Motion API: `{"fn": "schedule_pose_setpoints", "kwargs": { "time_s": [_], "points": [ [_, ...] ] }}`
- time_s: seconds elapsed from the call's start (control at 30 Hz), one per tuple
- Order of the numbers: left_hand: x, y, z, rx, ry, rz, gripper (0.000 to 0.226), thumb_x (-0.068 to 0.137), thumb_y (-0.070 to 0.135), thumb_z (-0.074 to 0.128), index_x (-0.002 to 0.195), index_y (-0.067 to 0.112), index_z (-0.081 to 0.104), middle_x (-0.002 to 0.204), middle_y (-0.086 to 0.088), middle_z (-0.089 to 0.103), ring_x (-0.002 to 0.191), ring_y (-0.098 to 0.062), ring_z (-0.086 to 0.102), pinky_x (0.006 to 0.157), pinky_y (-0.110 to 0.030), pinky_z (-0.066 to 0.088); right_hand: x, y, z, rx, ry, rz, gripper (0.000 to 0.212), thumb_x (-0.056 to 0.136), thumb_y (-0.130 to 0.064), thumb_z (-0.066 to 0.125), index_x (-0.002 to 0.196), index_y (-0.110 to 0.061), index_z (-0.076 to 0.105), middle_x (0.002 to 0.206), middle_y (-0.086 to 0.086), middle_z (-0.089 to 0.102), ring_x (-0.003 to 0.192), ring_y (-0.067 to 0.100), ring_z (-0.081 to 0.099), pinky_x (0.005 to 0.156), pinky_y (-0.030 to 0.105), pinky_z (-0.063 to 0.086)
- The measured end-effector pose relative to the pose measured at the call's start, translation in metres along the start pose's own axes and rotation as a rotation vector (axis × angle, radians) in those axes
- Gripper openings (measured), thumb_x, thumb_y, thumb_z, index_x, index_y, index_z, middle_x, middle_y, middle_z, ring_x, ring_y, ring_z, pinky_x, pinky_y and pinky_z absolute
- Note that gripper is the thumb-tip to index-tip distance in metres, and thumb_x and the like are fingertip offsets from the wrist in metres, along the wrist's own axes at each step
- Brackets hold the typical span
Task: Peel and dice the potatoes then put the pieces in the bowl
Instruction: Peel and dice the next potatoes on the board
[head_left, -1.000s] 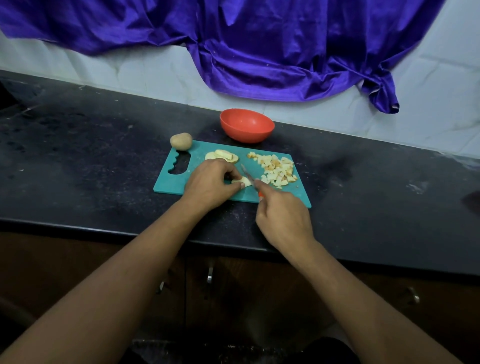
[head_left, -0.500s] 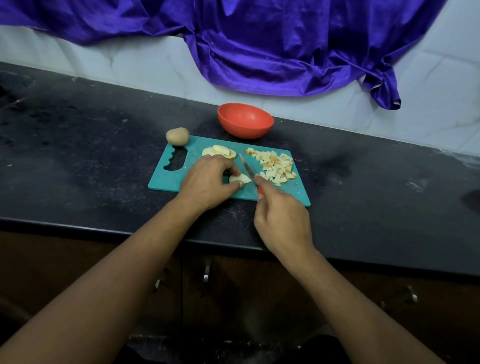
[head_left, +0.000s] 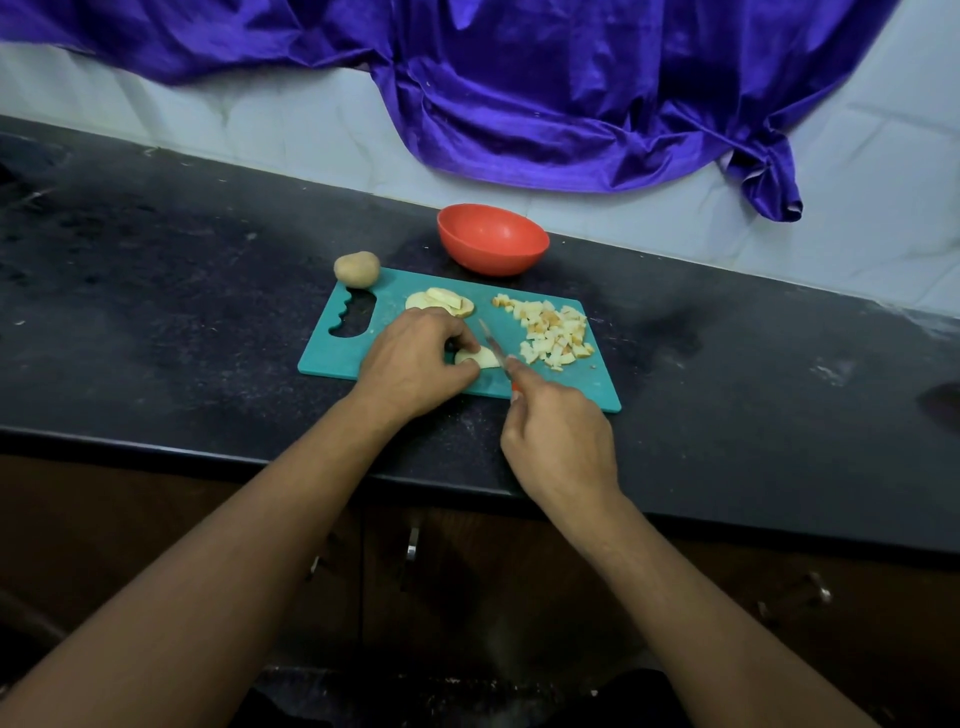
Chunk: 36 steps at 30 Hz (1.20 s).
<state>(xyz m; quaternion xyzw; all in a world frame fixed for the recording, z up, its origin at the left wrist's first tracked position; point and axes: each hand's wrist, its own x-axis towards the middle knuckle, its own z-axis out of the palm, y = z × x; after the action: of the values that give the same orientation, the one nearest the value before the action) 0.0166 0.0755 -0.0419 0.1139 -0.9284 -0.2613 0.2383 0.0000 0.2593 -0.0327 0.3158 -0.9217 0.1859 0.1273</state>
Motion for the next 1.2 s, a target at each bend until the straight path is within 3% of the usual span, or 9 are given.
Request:
{"fn": "schedule_pose_setpoints", "kwargs": {
  "time_s": [0.33, 0.57, 0.7, 0.83, 1.07, 1.2],
  "points": [
    [-0.001, 0.000, 0.000, 0.016, 0.028, -0.002, 0.023, 0.081, 0.030, 0.071, 0.103, 0.025, 0.077, 0.102, 0.010, 0.069, 0.104, -0.013, 0.058, 0.091, -0.038, 0.052, 0.001, -0.003, -0.001, -0.078, -0.043, -0.023, 0.052, 0.106, -0.030, 0.043, 0.158, -0.030, 0.039, 0.092, -0.002, 0.064, 0.078, 0.014, 0.059, 0.065, 0.034, 0.052],
    [-0.003, -0.001, 0.000, 0.014, 0.037, 0.005, 0.022, 0.080, 0.031, 0.070, 0.100, 0.026, 0.077, 0.099, 0.009, 0.071, 0.100, -0.015, 0.061, 0.090, -0.042, 0.053, 0.007, -0.011, -0.005, -0.259, -0.170, -0.043, 0.059, 0.105, -0.030, 0.046, 0.161, -0.026, 0.030, 0.099, 0.002, 0.063, 0.086, 0.020, 0.061, 0.064, 0.035, 0.044],
    [-0.004, -0.001, -0.001, 0.012, 0.050, -0.008, 0.020, 0.081, 0.031, 0.070, 0.099, 0.027, 0.077, 0.097, 0.009, 0.070, 0.100, -0.014, 0.061, 0.090, -0.042, 0.053, 0.000, -0.007, -0.004, -0.071, -0.070, 0.015, 0.052, 0.105, -0.028, 0.045, 0.157, -0.031, 0.040, 0.091, -0.003, 0.065, 0.079, 0.015, 0.062, 0.065, 0.036, 0.053],
    [-0.004, -0.001, -0.001, 0.019, 0.042, -0.004, 0.019, 0.082, 0.032, 0.071, 0.099, 0.027, 0.076, 0.098, 0.010, 0.070, 0.100, -0.014, 0.060, 0.090, -0.042, 0.053, -0.006, -0.007, -0.003, 0.001, -0.016, 0.010, 0.052, 0.107, -0.031, 0.044, 0.158, -0.032, 0.037, 0.090, -0.006, 0.062, 0.078, 0.009, 0.058, 0.067, 0.033, 0.054],
    [-0.004, 0.000, -0.001, 0.024, 0.046, -0.007, 0.020, 0.081, 0.031, 0.071, 0.100, 0.027, 0.077, 0.100, 0.010, 0.071, 0.102, -0.014, 0.061, 0.092, -0.042, 0.053, 0.001, -0.012, -0.003, -0.131, -0.102, -0.028, 0.055, 0.105, -0.029, 0.044, 0.159, -0.030, 0.035, 0.092, -0.001, 0.064, 0.083, 0.018, 0.063, 0.069, 0.039, 0.055],
    [-0.005, 0.002, -0.003, 0.025, 0.037, -0.008, 0.018, 0.083, 0.031, 0.072, 0.099, 0.026, 0.077, 0.101, 0.011, 0.071, 0.101, -0.012, 0.060, 0.092, -0.040, 0.053, 0.006, -0.020, -0.004, -0.231, -0.174, -0.022, 0.059, 0.104, -0.029, 0.047, 0.161, -0.027, 0.029, 0.093, 0.001, 0.057, 0.090, 0.022, 0.062, 0.065, 0.036, 0.045]
  ]
}}
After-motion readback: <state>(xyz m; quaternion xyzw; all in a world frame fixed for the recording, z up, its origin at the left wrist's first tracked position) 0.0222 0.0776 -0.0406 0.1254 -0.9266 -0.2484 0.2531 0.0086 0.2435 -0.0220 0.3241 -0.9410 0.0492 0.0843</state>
